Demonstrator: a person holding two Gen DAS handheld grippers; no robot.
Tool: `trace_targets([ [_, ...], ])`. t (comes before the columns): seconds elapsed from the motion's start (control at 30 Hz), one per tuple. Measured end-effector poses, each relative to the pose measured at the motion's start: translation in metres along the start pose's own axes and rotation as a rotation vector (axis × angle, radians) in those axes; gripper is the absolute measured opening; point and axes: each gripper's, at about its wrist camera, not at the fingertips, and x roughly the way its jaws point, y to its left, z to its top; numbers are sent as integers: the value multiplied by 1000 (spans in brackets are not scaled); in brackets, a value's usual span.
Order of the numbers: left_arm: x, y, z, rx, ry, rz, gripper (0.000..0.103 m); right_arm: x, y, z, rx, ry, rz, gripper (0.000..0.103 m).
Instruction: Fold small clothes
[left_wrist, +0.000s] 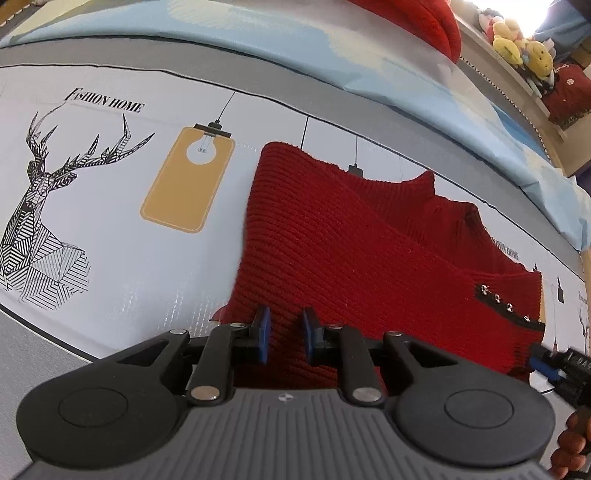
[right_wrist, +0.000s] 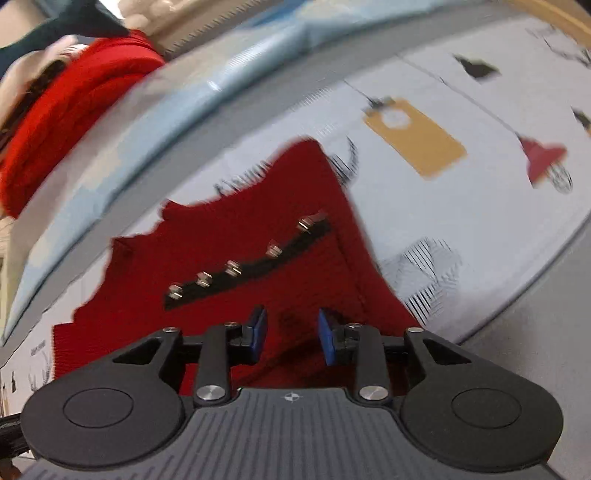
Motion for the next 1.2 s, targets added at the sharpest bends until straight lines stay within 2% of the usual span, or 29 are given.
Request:
trace_targets([
  [0.07, 3, 2, -2, 15, -6, -4, 20, -4, 4, 4, -32, -21, 20, 35],
  [0.17, 13, 8, -8, 13, 25, 13, 19, 2, -3, 4, 0, 34, -33, 36],
  [0.23, 2, 5, -8, 16, 16, 10, 19, -3, -10, 4, 25, 32, -31, 36],
  [0.43, -55, -18, -17, 100, -135, -70, 20, -59, 1, 9, -112, -131, 47, 36],
  [0.53, -84, -30, -33, 176, -239, -63, 20, -98, 6, 8, -205, -224, 73, 36],
  [0.63, -115, -36, -58, 238, -343, -39, 20, -145, 4, 4, -265, -295, 136, 37],
  [0.7, -133, -36, -76, 239, -372, -21, 20, -179, -2, -3, -286, -339, 153, 39],
  [0.83, -166, -29, -120, 246, -361, -47, 20, -230, -24, -21, -278, -346, 195, 40],
  [0.97, -193, -5, -171, 216, -355, -62, 20, -272, -67, -58, -241, -334, 191, 40],
  [1.07, -200, 16, -214, 196, -320, -60, 20, -283, -111, -94, -190, -291, 151, 40],
  [1.2, -190, 44, -259, 150, -269, -36, 20, -280, -161, -136, -123, -235, 79, 40],
])
